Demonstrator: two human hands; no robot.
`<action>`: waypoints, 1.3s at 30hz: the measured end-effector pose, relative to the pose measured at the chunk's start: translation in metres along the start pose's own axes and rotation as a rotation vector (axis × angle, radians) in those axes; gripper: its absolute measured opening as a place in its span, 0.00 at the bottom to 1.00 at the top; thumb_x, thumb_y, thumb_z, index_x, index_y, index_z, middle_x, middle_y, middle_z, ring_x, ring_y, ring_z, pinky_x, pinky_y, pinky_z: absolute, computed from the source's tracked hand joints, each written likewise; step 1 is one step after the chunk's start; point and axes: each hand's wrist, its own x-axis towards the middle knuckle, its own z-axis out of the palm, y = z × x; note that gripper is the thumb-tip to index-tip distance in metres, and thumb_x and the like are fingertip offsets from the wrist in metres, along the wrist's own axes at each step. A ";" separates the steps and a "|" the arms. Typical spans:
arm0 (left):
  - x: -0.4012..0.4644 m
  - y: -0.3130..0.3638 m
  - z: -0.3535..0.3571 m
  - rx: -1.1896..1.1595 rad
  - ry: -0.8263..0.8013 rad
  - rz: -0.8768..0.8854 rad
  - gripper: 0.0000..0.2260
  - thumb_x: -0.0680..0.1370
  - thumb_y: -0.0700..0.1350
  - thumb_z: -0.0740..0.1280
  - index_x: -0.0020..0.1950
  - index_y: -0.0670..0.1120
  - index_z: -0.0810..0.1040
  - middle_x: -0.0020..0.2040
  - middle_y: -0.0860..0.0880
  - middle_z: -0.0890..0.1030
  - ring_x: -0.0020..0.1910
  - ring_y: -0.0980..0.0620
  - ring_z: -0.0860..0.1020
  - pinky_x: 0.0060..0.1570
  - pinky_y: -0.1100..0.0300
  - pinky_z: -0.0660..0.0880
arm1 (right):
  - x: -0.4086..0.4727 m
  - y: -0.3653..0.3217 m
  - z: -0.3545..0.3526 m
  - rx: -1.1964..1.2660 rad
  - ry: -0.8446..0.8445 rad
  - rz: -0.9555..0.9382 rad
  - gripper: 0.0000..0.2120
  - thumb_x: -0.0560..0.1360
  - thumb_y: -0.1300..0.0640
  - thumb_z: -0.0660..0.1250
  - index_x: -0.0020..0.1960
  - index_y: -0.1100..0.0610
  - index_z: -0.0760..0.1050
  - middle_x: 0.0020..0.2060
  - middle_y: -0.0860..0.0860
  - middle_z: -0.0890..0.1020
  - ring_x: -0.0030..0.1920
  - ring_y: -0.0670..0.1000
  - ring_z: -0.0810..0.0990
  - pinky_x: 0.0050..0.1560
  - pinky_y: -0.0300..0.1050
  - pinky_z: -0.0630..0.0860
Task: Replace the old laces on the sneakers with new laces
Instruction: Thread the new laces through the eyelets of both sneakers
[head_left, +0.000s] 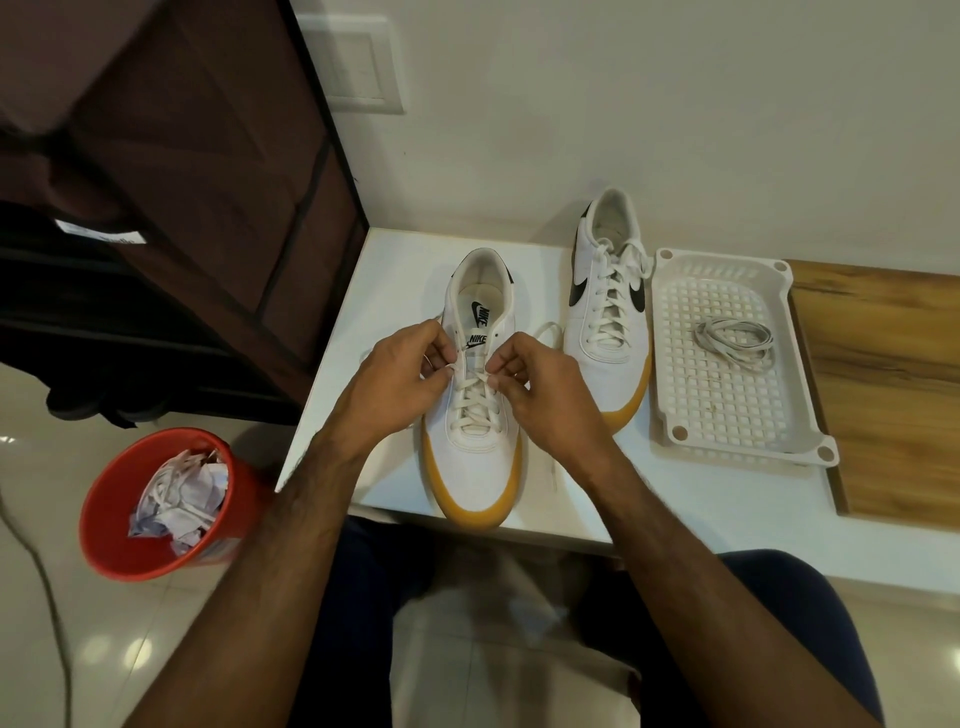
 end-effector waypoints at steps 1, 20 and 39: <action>0.000 -0.001 -0.001 0.001 -0.005 -0.016 0.07 0.77 0.41 0.72 0.51 0.49 0.76 0.45 0.55 0.80 0.45 0.55 0.79 0.48 0.53 0.80 | -0.001 -0.001 0.002 -0.055 0.029 -0.015 0.06 0.78 0.62 0.71 0.50 0.53 0.78 0.37 0.37 0.79 0.41 0.34 0.78 0.44 0.31 0.72; 0.001 0.005 -0.005 -0.042 -0.004 -0.100 0.06 0.75 0.45 0.76 0.48 0.50 0.80 0.44 0.56 0.82 0.44 0.56 0.80 0.48 0.65 0.75 | -0.002 -0.001 0.013 -0.181 0.103 -0.090 0.04 0.74 0.55 0.72 0.45 0.48 0.78 0.41 0.43 0.80 0.42 0.45 0.79 0.52 0.56 0.78; 0.003 0.006 -0.013 0.219 -0.024 0.350 0.07 0.74 0.39 0.75 0.45 0.45 0.78 0.44 0.55 0.76 0.39 0.54 0.76 0.40 0.57 0.78 | 0.001 0.001 0.006 -0.086 0.034 -0.029 0.05 0.74 0.53 0.74 0.44 0.46 0.78 0.39 0.39 0.80 0.41 0.41 0.77 0.51 0.54 0.79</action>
